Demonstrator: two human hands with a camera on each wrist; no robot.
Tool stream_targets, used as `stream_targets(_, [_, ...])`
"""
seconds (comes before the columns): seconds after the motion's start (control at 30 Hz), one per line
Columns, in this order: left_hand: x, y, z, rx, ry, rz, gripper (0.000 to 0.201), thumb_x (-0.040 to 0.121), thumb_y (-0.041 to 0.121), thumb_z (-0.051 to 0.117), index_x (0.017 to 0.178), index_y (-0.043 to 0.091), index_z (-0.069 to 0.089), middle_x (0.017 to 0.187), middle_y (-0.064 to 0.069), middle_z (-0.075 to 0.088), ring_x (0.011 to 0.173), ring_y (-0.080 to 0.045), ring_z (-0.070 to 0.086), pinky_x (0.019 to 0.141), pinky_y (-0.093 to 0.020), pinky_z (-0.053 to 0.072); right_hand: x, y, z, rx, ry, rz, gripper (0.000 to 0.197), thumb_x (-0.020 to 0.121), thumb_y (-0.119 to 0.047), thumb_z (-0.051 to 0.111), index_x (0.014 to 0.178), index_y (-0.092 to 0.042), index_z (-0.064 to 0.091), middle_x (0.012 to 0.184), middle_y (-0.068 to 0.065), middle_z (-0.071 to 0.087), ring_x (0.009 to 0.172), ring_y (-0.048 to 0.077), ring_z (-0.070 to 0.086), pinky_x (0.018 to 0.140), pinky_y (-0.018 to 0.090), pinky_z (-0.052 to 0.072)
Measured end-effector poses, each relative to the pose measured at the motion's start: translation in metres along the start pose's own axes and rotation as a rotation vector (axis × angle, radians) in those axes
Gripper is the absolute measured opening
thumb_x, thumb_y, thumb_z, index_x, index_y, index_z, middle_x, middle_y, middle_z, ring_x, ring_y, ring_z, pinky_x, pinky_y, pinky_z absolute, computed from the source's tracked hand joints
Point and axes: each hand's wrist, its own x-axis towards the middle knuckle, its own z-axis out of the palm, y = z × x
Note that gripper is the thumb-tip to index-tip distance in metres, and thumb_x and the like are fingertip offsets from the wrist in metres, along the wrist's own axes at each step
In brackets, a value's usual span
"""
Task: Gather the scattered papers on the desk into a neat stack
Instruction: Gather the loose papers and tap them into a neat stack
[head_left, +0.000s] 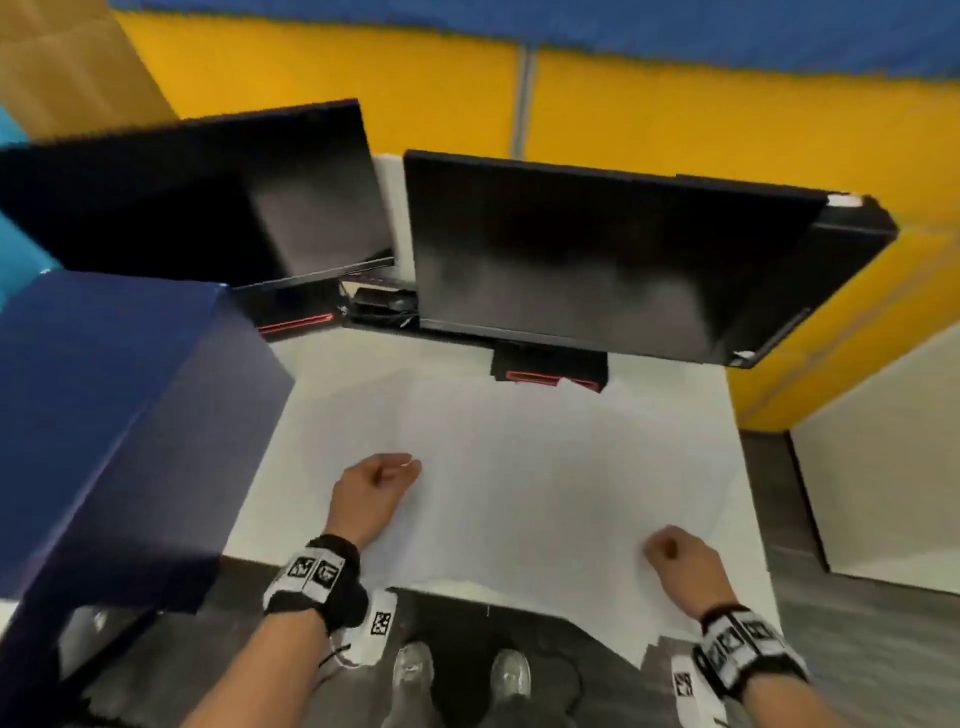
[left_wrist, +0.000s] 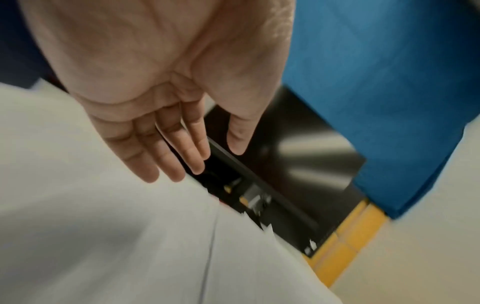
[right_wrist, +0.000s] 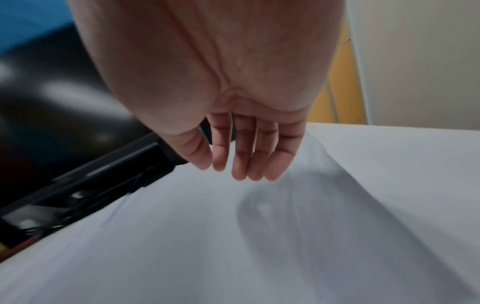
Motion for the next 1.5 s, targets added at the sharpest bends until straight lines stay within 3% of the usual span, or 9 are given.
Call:
stream_targets(0.2, [0.061, 0.006, 0.116, 0.203, -0.239, -0.069, 0.038, 0.086, 0.042, 0.075, 0.117, 0.020, 0.073, 0.102, 0.006, 0.069, 0.098, -0.017, 0.066, 0.091, -0.025, 0.047, 0.063, -0.004, -0.009, 0.059, 0.103, 0.083, 0.020, 0.093, -0.019, 0.055, 0.106, -0.006, 0.064, 0.107, 0.014, 0.068, 0.101, 0.032, 0.063, 0.078, 0.024, 0.041])
stream_targets(0.33, [0.089, 0.011, 0.144, 0.269, -0.251, -0.088, 0.042, 0.086, 0.043, 0.074, 0.121, 0.020, 0.070, 0.108, 0.005, 0.067, 0.101, -0.017, 0.062, 0.089, -0.024, 0.041, 0.096, 0.010, -0.021, -0.013, 0.215, 0.158, 0.038, 0.090, -0.029, 0.059, 0.123, -0.010, 0.056, 0.122, 0.017, 0.056, 0.117, 0.035, 0.052, 0.096, 0.037, 0.043])
stream_targets(0.47, [0.109, 0.010, 0.151, 0.314, -0.209, -0.131, 0.049, 0.086, 0.044, 0.074, 0.126, 0.017, 0.066, 0.107, 0.006, 0.068, 0.100, -0.016, 0.058, 0.092, -0.024, 0.041, 0.119, 0.027, -0.042, 0.046, 0.387, 0.571, 0.071, 0.084, -0.039, 0.063, 0.141, -0.005, 0.037, 0.142, 0.023, 0.036, 0.130, 0.041, 0.036, 0.104, 0.049, 0.036])
stream_targets(0.6, [0.121, 0.006, 0.162, 0.378, -0.181, -0.123, 0.061, 0.082, 0.056, 0.073, 0.128, 0.017, 0.064, 0.107, 0.005, 0.069, 0.101, -0.017, 0.063, 0.098, -0.029, 0.047, 0.145, 0.027, -0.051, 0.157, 0.307, 0.866, 0.081, 0.081, -0.051, 0.054, 0.141, 0.001, 0.034, 0.147, 0.024, 0.027, 0.132, 0.042, 0.033, 0.108, 0.046, 0.030])
stream_targets(0.8, [0.122, 0.012, 0.186, 0.411, -0.164, -0.077, 0.046, 0.087, 0.047, 0.071, 0.120, 0.015, 0.070, 0.096, 0.004, 0.068, 0.100, -0.019, 0.063, 0.094, -0.023, 0.044, 0.164, -0.018, -0.026, 0.166, 0.254, 0.573, 0.058, 0.089, -0.031, 0.055, 0.136, -0.001, 0.041, 0.139, 0.022, 0.032, 0.123, 0.042, 0.042, 0.102, 0.043, 0.038])
stream_targets(0.97, [0.124, 0.019, 0.186, 0.432, -0.120, -0.077, 0.043, 0.091, 0.037, 0.068, 0.127, 0.013, 0.068, 0.098, 0.001, 0.070, 0.101, -0.021, 0.064, 0.095, -0.024, 0.043, 0.163, -0.049, -0.007, 0.400, 0.109, 0.163, 0.070, 0.094, -0.015, 0.054, 0.155, -0.012, 0.019, 0.149, 0.015, 0.032, 0.136, 0.032, 0.039, 0.110, 0.034, 0.033])
stream_targets(1.2, [0.100, 0.013, 0.163, 0.708, -0.244, -0.058, 0.056, 0.091, 0.058, 0.056, 0.125, 0.014, 0.065, 0.119, -0.002, 0.070, 0.110, -0.024, 0.065, 0.094, -0.030, 0.047, 0.119, -0.003, -0.005, 0.175, 0.139, 0.485, 0.073, 0.092, -0.038, 0.057, 0.149, -0.002, 0.028, 0.145, 0.026, 0.029, 0.130, 0.044, 0.039, 0.108, 0.045, 0.037])
stream_targets(1.37, [0.073, 0.000, 0.177, 0.685, -0.361, -0.070, 0.056, 0.098, 0.044, 0.051, 0.138, 0.007, 0.053, 0.136, -0.013, 0.061, 0.123, -0.029, 0.058, 0.106, -0.038, 0.045, 0.092, -0.013, 0.041, 0.235, -0.076, 0.265, 0.068, 0.092, -0.037, 0.052, 0.151, -0.013, 0.028, 0.142, 0.021, 0.035, 0.125, 0.037, 0.047, 0.110, 0.042, 0.039])
stream_targets(1.5, [0.065, -0.003, 0.164, 0.678, -0.299, -0.033, 0.059, 0.096, 0.046, 0.053, 0.142, 0.009, 0.050, 0.129, -0.010, 0.065, 0.120, -0.027, 0.060, 0.103, -0.035, 0.046, 0.081, -0.001, 0.031, 0.319, 0.079, 0.332, 0.068, 0.091, -0.034, 0.057, 0.150, -0.012, 0.032, 0.141, 0.021, 0.041, 0.124, 0.037, 0.049, 0.108, 0.045, 0.041])
